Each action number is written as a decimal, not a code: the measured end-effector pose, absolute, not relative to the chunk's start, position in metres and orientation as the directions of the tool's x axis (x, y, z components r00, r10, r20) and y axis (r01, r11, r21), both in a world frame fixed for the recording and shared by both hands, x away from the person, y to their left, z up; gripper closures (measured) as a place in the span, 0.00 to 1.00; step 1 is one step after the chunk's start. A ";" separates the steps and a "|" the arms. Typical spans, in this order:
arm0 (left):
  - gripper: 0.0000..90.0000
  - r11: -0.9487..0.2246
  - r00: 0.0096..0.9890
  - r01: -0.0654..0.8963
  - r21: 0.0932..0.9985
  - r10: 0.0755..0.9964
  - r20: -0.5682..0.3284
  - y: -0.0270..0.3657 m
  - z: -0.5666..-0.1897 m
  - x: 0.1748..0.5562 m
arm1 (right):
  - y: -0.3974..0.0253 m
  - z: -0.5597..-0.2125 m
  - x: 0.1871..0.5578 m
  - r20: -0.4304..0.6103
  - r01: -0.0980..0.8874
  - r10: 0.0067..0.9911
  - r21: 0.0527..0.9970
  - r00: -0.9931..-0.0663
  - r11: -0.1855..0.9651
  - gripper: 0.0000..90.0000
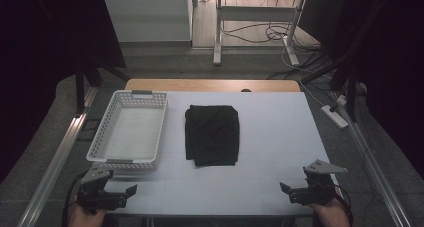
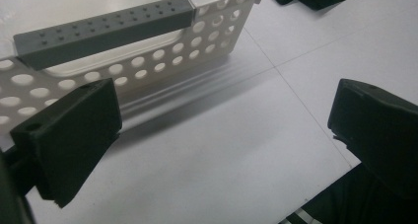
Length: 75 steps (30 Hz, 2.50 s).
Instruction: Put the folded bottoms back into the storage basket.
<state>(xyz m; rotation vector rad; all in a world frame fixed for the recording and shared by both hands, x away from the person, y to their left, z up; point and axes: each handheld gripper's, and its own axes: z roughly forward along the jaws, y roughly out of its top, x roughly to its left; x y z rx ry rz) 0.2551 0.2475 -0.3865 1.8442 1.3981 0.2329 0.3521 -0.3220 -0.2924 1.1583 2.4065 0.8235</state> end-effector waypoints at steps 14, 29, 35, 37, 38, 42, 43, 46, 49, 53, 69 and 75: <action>0.00 -0.083 0.402 0.716 0.694 0.861 -0.313 0.244 -0.384 0.257 | -0.322 -0.293 0.353 -0.050 0.595 0.793 0.633 -0.607 0.496 0.00; 0.00 -0.097 0.452 0.694 0.713 0.830 -0.328 0.230 -0.379 0.264 | -0.321 -0.293 0.354 -0.047 0.595 0.790 0.630 -0.612 0.499 0.00; 0.00 -0.117 0.481 0.686 0.718 0.813 -0.328 0.221 -0.379 0.269 | -0.321 -0.293 0.355 -0.046 0.596 0.790 0.629 -0.612 0.499 0.00; 0.00 -0.123 0.494 0.681 0.722 0.805 -0.329 0.219 -0.379 0.271 | -0.321 -0.293 0.355 -0.046 0.596 0.789 0.629 -0.612 0.499 0.00; 0.00 -0.127 0.501 0.678 0.724 0.800 -0.330 0.217 -0.379 0.272 | -0.321 -0.293 0.355 -0.046 0.596 0.789 0.629 -0.613 0.499 0.00; 0.00 -0.148 0.533 0.666 0.731 0.780 -0.328 0.210 -0.379 0.276 | -0.321 -0.293 0.355 -0.045 0.595 0.788 0.629 -0.613 0.499 0.00; 0.00 -0.150 0.541 0.661 0.735 0.774 -0.329 0.208 -0.379 0.277 | -0.321 -0.293 0.355 -0.045 0.595 0.788 0.630 -0.614 0.500 0.00; 0.00 -0.152 0.556 0.657 0.738 0.759 -0.339 0.203 -0.379 0.280 | -0.321 -0.293 0.355 -0.045 0.595 0.788 0.629 -0.614 0.500 0.00; 0.00 -0.149 0.564 0.652 0.744 0.750 -0.344 0.197 -0.379 0.283 | -0.321 -0.293 0.355 -0.044 0.595 0.788 0.629 -0.614 0.500 0.00; 0.00 -0.161 0.585 0.639 0.752 0.736 -0.340 0.189 -0.377 0.288 | -0.321 -0.293 0.355 -0.044 0.595 0.787 0.629 -0.615 0.500 0.00; 0.00 -0.189 0.622 0.648 0.737 0.690 -0.370 0.165 -0.379 0.305 | -0.321 -0.293 0.355 -0.043 0.595 0.786 0.628 -0.616 0.501 0.00; 0.00 -0.201 0.631 0.653 0.730 0.678 -0.377 0.156 -0.380 0.316 | -0.321 -0.293 0.355 -0.043 0.595 0.786 0.628 -0.617 0.502 0.00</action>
